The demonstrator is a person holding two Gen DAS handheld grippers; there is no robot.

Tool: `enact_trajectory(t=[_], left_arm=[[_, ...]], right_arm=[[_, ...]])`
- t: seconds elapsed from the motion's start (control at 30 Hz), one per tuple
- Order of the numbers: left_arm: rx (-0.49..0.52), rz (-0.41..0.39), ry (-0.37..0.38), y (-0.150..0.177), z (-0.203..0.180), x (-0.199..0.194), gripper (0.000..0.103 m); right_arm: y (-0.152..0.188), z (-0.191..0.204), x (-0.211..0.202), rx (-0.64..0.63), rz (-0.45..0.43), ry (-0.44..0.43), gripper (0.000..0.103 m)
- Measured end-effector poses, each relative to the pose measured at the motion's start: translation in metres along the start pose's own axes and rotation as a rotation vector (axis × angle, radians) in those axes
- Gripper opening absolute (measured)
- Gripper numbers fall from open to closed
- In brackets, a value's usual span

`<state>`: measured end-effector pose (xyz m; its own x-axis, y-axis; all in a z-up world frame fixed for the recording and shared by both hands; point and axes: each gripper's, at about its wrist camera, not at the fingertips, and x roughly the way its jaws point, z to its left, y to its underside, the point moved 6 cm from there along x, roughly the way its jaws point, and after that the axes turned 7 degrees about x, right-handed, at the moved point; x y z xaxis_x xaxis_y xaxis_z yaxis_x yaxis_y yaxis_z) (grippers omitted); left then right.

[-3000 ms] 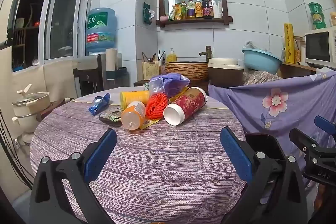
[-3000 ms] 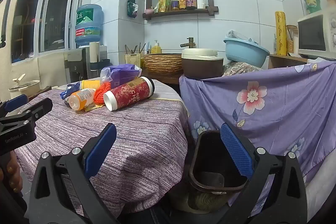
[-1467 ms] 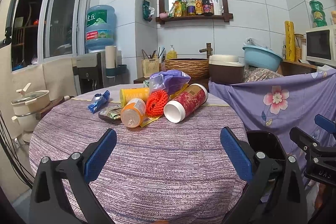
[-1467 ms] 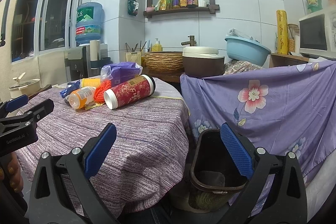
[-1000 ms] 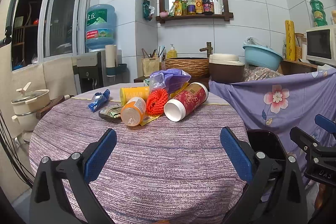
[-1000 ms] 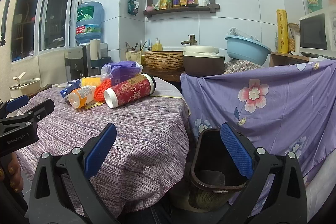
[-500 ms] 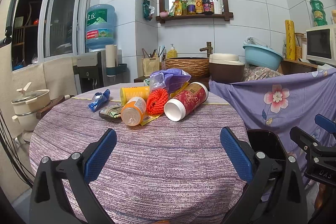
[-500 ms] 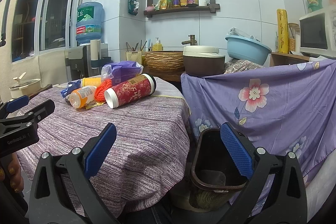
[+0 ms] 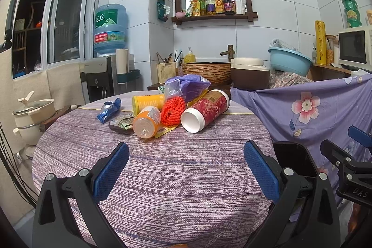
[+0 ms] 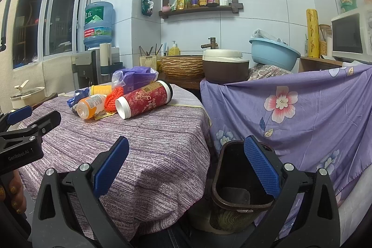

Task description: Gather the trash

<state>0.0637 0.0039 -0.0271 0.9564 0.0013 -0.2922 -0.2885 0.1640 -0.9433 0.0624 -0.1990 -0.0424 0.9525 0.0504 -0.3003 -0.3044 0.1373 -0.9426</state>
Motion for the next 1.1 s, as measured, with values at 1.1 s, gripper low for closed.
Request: enact_trajectory(t=[1.1], left_arm=[[0.017, 0.093, 0.047, 0.018, 0.001, 0.016, 0.098]], right_arm=[[0.014, -0.012, 0.032, 0.068, 0.164, 0.019, 0.098]])
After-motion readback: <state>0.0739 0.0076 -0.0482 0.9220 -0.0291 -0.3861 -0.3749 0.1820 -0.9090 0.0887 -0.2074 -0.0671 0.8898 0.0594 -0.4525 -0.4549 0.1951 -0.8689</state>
